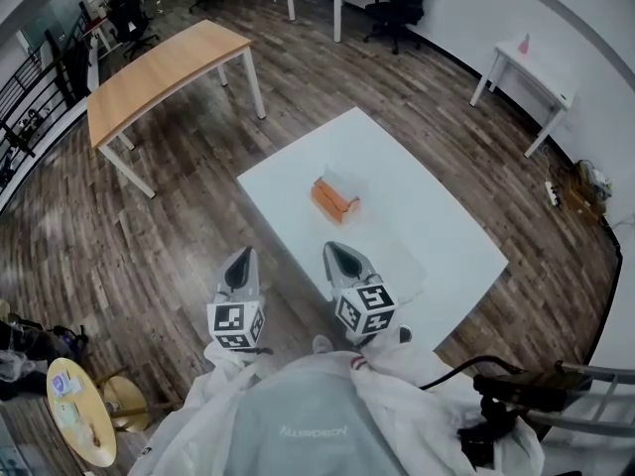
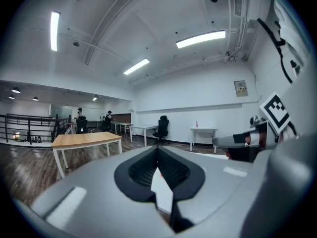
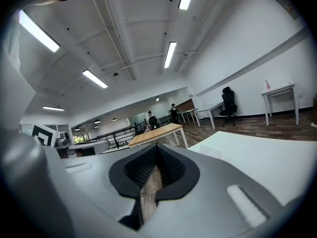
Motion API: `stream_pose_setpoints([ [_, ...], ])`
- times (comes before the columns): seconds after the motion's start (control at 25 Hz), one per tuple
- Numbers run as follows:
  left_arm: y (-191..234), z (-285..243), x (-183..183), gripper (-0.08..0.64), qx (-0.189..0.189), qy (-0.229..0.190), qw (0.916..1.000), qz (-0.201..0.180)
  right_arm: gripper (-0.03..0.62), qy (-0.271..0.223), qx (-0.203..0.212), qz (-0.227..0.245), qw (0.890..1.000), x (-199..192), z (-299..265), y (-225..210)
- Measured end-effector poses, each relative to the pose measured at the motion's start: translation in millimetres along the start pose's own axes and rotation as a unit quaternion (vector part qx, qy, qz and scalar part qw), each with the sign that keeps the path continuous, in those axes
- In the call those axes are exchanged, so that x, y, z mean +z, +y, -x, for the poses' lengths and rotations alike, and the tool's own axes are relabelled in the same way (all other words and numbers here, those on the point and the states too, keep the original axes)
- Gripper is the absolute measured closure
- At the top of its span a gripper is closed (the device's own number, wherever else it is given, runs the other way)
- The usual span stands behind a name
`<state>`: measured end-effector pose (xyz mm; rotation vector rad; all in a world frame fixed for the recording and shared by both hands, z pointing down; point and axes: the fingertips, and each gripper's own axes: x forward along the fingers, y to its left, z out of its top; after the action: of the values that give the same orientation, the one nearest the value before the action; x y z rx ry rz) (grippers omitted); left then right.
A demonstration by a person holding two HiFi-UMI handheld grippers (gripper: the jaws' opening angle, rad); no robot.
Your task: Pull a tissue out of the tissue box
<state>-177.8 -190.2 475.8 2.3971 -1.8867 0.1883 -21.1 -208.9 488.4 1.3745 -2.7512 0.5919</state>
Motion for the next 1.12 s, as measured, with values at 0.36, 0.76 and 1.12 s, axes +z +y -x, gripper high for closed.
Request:
stream_pose_setpoints([
  [0.36, -3.6, -11.0, -5.7, 0.56, -0.008, 0.014, 0.9998, -0.006, 0.591, 0.006, -0.009, -0.023, 1.0, -7.6, -7.9, -16.6],
  [0.76, -15.1, -62.3, -4.1, 0.56, -0.076, 0.016, 0.9969, -0.017, 0.592, -0.009, -0.078, -0.03, 0.996, 0.2, -7.4, -56.4],
  [1.12, -22.4, -138.1, -7.4, 0.56, -0.171, 0.024, 0.9848, -0.019, 0.592, -0.007, -0.176, -0.039, 0.984, 8.9, -18.1, -102.3],
])
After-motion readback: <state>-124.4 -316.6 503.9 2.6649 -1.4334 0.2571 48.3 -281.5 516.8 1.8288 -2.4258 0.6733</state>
